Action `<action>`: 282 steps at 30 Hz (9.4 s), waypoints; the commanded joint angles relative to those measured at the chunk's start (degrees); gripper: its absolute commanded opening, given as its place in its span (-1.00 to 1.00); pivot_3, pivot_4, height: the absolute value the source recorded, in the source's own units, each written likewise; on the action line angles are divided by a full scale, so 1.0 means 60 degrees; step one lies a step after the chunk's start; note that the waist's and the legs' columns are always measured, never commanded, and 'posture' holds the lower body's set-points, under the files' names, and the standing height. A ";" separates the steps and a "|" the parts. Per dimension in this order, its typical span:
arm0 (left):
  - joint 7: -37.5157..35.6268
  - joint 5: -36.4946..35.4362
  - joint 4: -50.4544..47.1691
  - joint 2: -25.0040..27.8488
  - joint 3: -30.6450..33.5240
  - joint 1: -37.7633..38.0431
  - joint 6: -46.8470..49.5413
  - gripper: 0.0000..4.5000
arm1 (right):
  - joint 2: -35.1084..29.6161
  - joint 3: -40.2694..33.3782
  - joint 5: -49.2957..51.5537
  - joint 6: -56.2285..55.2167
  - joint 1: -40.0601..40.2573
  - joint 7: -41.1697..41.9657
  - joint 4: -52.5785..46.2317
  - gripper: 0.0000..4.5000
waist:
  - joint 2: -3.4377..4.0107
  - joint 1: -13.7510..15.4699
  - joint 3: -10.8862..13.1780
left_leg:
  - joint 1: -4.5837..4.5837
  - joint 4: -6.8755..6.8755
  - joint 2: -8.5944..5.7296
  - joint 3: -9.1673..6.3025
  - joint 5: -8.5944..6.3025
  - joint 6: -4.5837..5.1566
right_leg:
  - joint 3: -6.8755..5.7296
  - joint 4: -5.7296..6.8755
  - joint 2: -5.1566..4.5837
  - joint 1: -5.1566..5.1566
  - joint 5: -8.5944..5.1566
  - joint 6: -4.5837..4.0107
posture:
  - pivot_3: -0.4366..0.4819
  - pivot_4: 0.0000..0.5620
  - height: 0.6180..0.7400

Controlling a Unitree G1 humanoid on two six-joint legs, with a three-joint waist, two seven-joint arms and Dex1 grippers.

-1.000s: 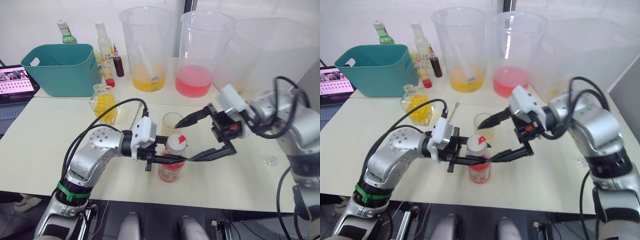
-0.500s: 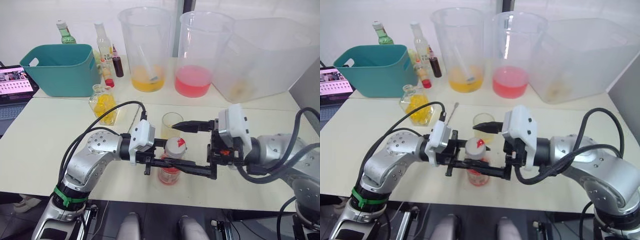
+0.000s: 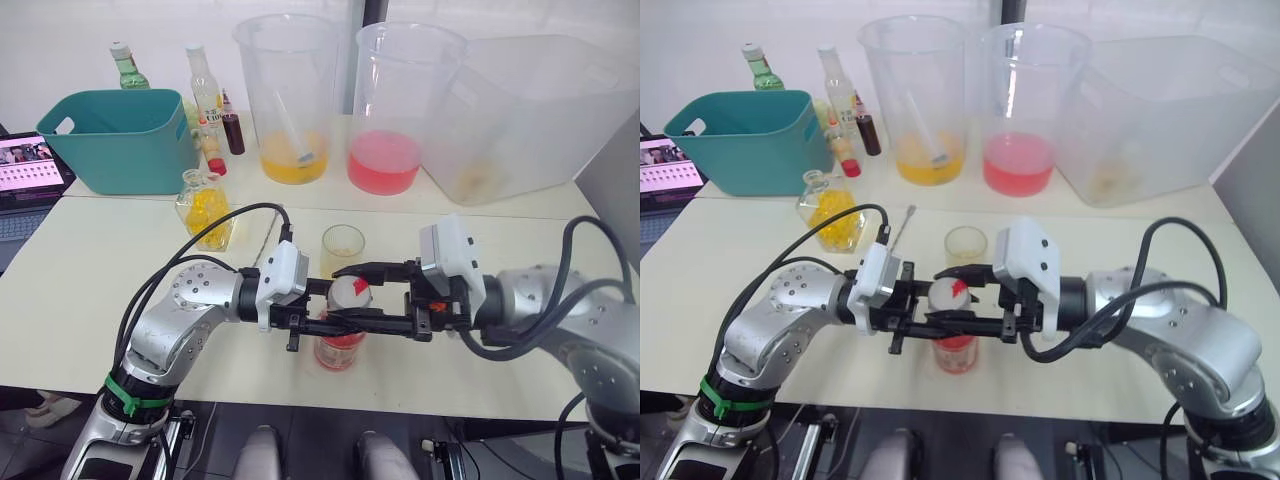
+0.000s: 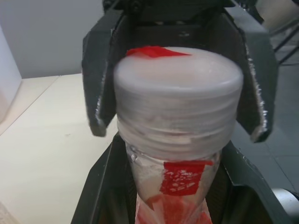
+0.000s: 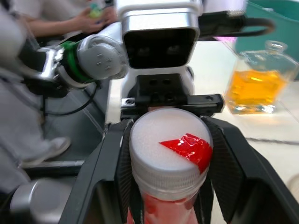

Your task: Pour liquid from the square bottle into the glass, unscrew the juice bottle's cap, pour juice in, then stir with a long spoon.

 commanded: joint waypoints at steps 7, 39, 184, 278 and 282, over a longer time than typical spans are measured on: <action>-0.0237 -0.0232 -0.0249 0.0406 -0.0290 0.0271 0.0348 -0.39 | 0.0734 0.2364 -0.2600 -0.3146 -0.2889 0.5370 0.3986 -0.23 | 0.0001 -0.0055 0.0000 | 0.0007 0.0000 0.0004 0.0000 -0.0001 0.0001 | 0.0000 0.0002 0.0005 0.0000 0.0000 -0.0001 | -0.05 -0.47 0.66; -0.0391 -0.0886 0.0073 0.0002 -0.0288 -0.0027 0.0556 -0.39 | 0.1316 -0.1620 0.1782 0.1746 0.0847 -0.4252 -0.1804 0.99 | 0.0001 0.0029 0.0000 | -0.0012 -0.0001 -0.0002 0.0004 -0.0002 0.0002 | 0.0005 0.0009 -0.0004 -0.0011 0.0000 0.0000 | -0.05 -0.47 0.66; -0.0071 0.0891 0.2369 -0.1071 -0.0717 -0.1556 -0.0751 -0.39 | 0.0048 -0.2429 0.3968 0.0735 0.2796 -0.6148 -0.2213 -0.24 | 0.0000 0.0051 0.0006 | 0.0071 -0.0004 -0.0021 -0.0023 0.0000 0.0001 | -0.0008 -0.0047 -0.0016 0.0127 -0.0004 0.0022 | -0.05 -0.47 0.66; 0.0324 -0.0527 0.1204 -0.0310 0.0408 -0.0450 0.0639 -0.39 | 0.1938 -0.3925 -0.4988 -0.1278 0.2460 -0.3830 0.7738 -0.29 | 0.0052 -0.0038 0.0030 | 0.0063 -0.0026 -0.0024 -0.0010 -0.0003 0.0007 | 0.0009 -0.0067 -0.0016 0.0108 -0.0004 0.0021 | -0.05 -0.47 0.66; 0.0330 -0.0540 0.1245 -0.0331 0.0387 -0.0544 0.0652 -0.39 | 0.1977 -0.3996 -0.4899 -0.1090 0.2547 -0.3830 0.7419 0.30 | 0.0052 -0.0038 0.0030 | 0.0064 -0.0027 -0.0024 -0.0008 -0.0003 0.0007 | 0.0011 -0.0068 -0.0017 0.0109 -0.0004 0.0021 | -0.05 -0.47 0.66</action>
